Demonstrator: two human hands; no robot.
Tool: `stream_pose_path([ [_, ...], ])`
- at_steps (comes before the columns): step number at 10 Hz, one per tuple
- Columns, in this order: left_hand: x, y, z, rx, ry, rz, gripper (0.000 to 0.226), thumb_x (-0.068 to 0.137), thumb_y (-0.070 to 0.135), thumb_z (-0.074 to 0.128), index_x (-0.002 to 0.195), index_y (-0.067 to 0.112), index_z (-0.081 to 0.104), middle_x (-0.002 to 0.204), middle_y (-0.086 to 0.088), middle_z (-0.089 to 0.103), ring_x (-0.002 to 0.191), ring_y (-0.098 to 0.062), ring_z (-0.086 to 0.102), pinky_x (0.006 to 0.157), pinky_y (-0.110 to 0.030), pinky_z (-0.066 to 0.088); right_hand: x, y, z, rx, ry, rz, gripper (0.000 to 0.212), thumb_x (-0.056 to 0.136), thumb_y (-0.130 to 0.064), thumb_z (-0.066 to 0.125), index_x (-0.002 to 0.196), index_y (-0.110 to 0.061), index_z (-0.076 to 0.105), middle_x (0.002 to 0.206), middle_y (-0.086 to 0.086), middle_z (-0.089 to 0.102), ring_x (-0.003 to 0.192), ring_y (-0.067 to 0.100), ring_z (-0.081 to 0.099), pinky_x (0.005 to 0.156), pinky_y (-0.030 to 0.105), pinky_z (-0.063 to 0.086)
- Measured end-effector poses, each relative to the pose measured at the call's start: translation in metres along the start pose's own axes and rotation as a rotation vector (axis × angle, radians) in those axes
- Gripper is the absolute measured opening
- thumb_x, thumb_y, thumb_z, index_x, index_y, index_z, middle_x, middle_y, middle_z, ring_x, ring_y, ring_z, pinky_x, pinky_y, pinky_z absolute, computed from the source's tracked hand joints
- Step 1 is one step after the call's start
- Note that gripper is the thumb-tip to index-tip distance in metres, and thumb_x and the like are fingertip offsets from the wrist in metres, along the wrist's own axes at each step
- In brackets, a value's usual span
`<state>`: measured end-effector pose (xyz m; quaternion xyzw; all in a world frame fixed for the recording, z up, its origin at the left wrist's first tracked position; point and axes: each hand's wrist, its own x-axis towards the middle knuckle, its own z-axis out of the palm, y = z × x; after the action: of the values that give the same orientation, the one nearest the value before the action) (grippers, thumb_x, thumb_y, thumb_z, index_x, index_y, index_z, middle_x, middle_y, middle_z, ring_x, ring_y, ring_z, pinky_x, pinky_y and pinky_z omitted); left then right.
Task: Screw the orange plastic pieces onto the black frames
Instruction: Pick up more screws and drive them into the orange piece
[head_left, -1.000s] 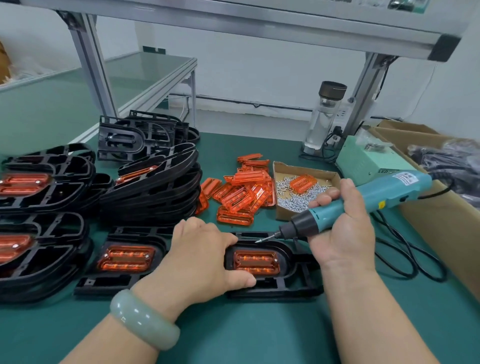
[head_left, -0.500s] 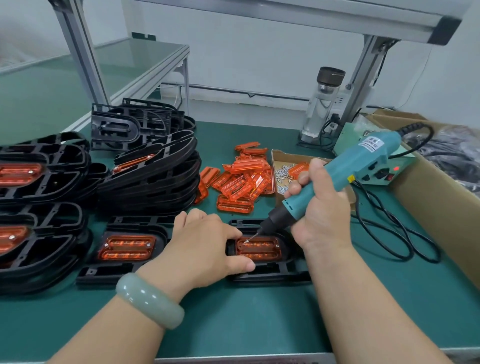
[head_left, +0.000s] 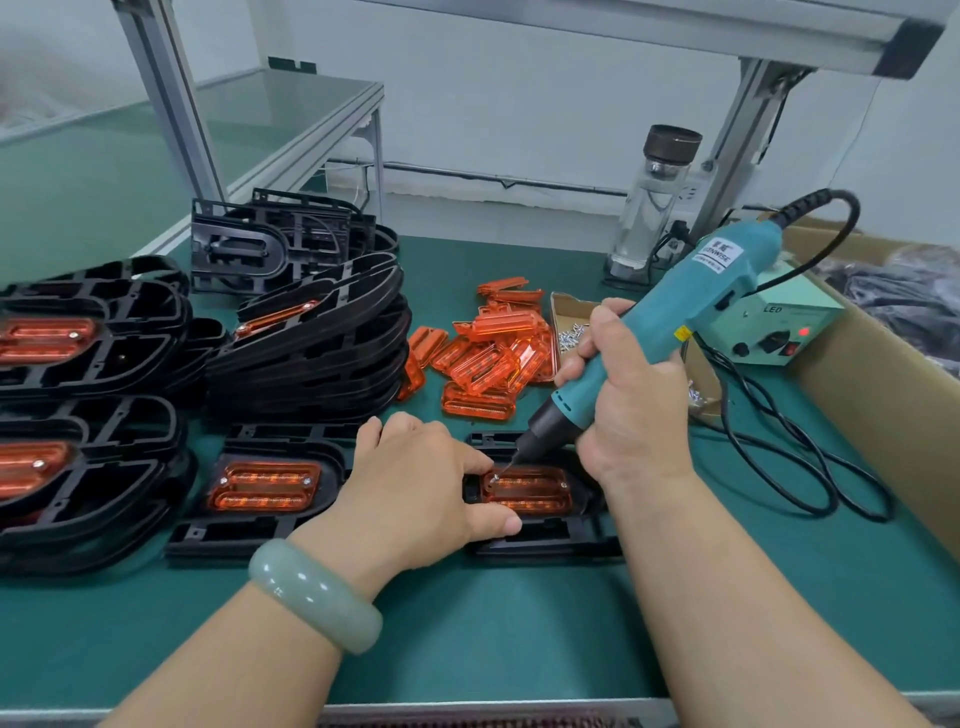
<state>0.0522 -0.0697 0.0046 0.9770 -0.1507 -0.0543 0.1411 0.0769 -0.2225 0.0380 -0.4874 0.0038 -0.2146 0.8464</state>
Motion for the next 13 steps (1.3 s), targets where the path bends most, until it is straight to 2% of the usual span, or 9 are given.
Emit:
stream_pose_path([
  [3,0.000,0.000,0.000,-0.003,0.006,-0.002,0.069,0.067,0.078,0.055,0.128,0.045,0.052,0.114,0.008,0.055,0.125,-0.020,0.029,0.115,-0.047,0.010,-0.001,0.000,0.002,-0.040,-0.066,-0.017,0.013,0.094,-0.001,0.054,0.092,-0.013,0.049,0.055,-0.002,0.049,0.044,0.014,0.046,0.047,0.024,0.040],
  [5,-0.001,0.001,0.001,-0.008,0.012,-0.009,0.069,0.066,0.077,0.056,0.128,0.045,0.053,0.113,0.007,0.054,0.126,-0.020,0.028,0.113,-0.046,0.003,-0.001,0.001,0.006,-0.092,-0.171,-0.038,0.013,0.082,-0.013,0.059,0.093,-0.014,0.051,0.054,-0.004,0.051,0.045,0.013,0.048,0.048,0.025,0.042],
  [9,0.001,0.000,0.001,-0.017,0.016,-0.025,0.071,0.064,0.078,0.055,0.125,0.042,0.055,0.110,0.010,0.052,0.125,-0.018,0.028,0.114,-0.046,0.008,0.000,0.005,0.019,-0.144,-0.549,-0.070,0.019,0.082,-0.022,0.066,0.098,-0.017,0.057,0.056,-0.001,0.052,0.046,0.015,0.048,0.053,0.025,0.044],
  [11,0.000,0.001,0.001,-0.006,0.014,-0.028,0.070,0.066,0.078,0.054,0.125,0.040,0.055,0.111,0.010,0.051,0.125,-0.017,0.026,0.114,-0.043,0.007,0.001,0.006,0.020,-0.113,-0.671,0.005,0.018,0.079,-0.011,0.061,0.094,-0.020,0.060,0.052,-0.003,0.049,0.042,0.014,0.045,0.052,0.024,0.043],
  [12,0.000,0.001,0.001,-0.001,0.015,-0.024,0.069,0.067,0.077,0.054,0.124,0.040,0.056,0.114,0.009,0.052,0.125,-0.017,0.027,0.115,-0.043,0.007,0.001,0.006,0.023,-0.130,-0.679,0.013,0.018,0.077,-0.014,0.061,0.095,-0.018,0.059,0.052,-0.002,0.048,0.041,0.015,0.044,0.051,0.024,0.042],
  [13,0.000,0.001,0.001,0.006,0.011,-0.025,0.069,0.067,0.077,0.054,0.125,0.040,0.055,0.115,0.010,0.052,0.126,-0.017,0.027,0.115,-0.044,0.008,-0.001,0.006,0.024,-0.129,-0.650,0.007,0.017,0.081,-0.008,0.061,0.095,-0.016,0.058,0.054,-0.001,0.048,0.042,0.014,0.044,0.050,0.023,0.042],
])
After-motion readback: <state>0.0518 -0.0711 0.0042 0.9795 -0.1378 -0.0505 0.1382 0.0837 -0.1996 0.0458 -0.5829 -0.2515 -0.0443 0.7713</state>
